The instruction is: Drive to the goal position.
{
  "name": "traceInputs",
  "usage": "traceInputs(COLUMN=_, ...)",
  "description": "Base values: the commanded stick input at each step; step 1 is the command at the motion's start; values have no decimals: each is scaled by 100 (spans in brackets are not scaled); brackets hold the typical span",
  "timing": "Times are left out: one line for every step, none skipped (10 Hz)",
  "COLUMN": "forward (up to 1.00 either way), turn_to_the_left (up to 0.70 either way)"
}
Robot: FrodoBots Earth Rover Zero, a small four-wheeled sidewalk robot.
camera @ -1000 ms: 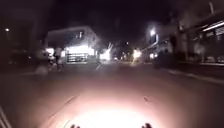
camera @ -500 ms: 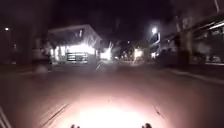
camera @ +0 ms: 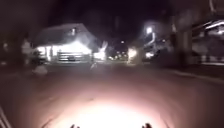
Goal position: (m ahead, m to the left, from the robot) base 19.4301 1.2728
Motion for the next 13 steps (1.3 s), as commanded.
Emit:
traceInputs(forward=70, turn_to_the_left=-3)
traceInputs(forward=70, turn_to_the_left=0)
traceInputs(forward=70, turn_to_the_left=0)
traceInputs(forward=70, turn_to_the_left=0)
traceInputs(forward=70, turn_to_the_left=0)
traceInputs(forward=70, turn_to_the_left=0)
traceInputs(forward=70, turn_to_the_left=0)
traceInputs(forward=70, turn_to_the_left=0)
traceInputs(forward=70, turn_to_the_left=0)
traceInputs(forward=70, turn_to_the_left=0)
traceInputs(forward=70, turn_to_the_left=0)
traceInputs(forward=70, turn_to_the_left=0)
traceInputs(forward=70, turn_to_the_left=0)
